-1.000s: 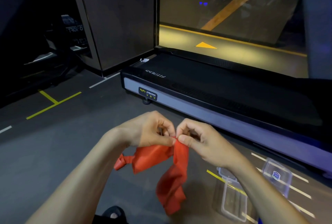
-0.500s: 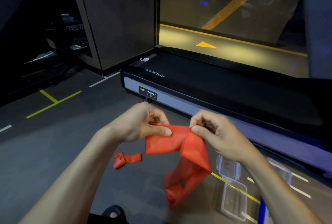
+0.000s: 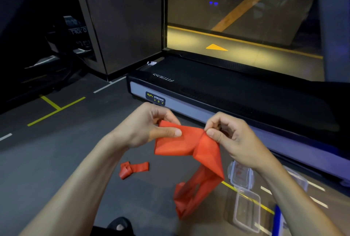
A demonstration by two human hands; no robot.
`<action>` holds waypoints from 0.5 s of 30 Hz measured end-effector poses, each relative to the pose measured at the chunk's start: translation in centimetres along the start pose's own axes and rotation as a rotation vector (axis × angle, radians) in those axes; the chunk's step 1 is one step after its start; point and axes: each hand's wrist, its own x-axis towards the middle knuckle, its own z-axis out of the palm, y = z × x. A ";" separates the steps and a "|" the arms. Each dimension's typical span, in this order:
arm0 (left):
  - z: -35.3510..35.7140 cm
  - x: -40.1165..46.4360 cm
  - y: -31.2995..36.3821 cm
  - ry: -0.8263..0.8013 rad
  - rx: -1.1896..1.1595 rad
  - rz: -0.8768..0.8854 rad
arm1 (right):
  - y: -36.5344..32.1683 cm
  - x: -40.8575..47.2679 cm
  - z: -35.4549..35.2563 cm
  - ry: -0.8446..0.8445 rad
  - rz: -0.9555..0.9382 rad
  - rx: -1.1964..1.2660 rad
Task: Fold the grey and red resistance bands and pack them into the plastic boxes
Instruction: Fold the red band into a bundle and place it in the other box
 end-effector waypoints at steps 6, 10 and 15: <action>0.4 0.2 -0.1 0.133 -0.081 0.035 | 0.1 0.1 0.1 0.060 0.006 0.061; 0.6 0.3 -0.3 0.161 -0.075 0.055 | 0.1 0.1 0.2 0.075 0.017 0.082; 0.7 0.4 -0.4 0.181 -0.067 0.054 | -0.1 0.1 0.3 0.088 0.016 0.088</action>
